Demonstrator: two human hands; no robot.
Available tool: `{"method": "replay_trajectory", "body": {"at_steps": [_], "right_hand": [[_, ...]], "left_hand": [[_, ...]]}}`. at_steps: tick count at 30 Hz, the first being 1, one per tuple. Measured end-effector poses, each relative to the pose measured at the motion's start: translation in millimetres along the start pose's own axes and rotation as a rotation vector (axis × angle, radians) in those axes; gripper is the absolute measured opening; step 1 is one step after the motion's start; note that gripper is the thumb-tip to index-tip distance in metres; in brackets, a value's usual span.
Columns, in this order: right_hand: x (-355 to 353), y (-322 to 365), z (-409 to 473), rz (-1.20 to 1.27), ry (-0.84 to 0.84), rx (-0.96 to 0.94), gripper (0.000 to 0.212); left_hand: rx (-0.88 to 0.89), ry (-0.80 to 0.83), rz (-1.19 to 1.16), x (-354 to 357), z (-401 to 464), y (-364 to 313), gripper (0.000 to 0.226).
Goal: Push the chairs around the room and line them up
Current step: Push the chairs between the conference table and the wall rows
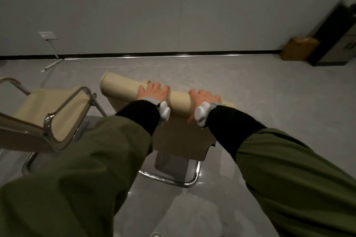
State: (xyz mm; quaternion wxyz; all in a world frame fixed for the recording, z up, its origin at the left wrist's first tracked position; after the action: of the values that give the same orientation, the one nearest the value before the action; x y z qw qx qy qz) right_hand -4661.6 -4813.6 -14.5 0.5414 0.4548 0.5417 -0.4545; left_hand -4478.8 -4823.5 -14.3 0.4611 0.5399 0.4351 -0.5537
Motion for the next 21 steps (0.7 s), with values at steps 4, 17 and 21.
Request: {"method": "replay_trajectory", "body": {"at_steps": [4, 17, 21], "right_hand": [[-5.2, -2.8, 11.7, -0.022, 0.006, 0.022, 0.071], [-2.2, 2.3, 7.2, -0.024, 0.024, -0.011, 0.082], [-1.0, -0.2, -1.5, -0.010, 0.013, -0.048, 0.081]], "left_hand": [[0.055, -0.001, 0.045, 1.8, 22.2, 1.0, 0.084], [0.053, -0.027, 0.079, 11.0, 14.6, 3.1, 0.085], [-0.005, 0.006, 0.077, 6.6, 6.0, -3.6, 0.087]]}}
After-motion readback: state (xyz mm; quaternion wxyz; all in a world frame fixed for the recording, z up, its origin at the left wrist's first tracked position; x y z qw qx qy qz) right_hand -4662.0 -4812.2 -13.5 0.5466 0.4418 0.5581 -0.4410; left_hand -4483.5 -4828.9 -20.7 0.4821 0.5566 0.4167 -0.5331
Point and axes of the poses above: each hand's wrist, its own z-axis towards the middle knuckle, its own x-axis out of the palm, y = z × x, the point moved 2 cm from there along z, towards the middle knuckle, and after that the axes turned 11 degrees about -y, right-handed, at the moved point
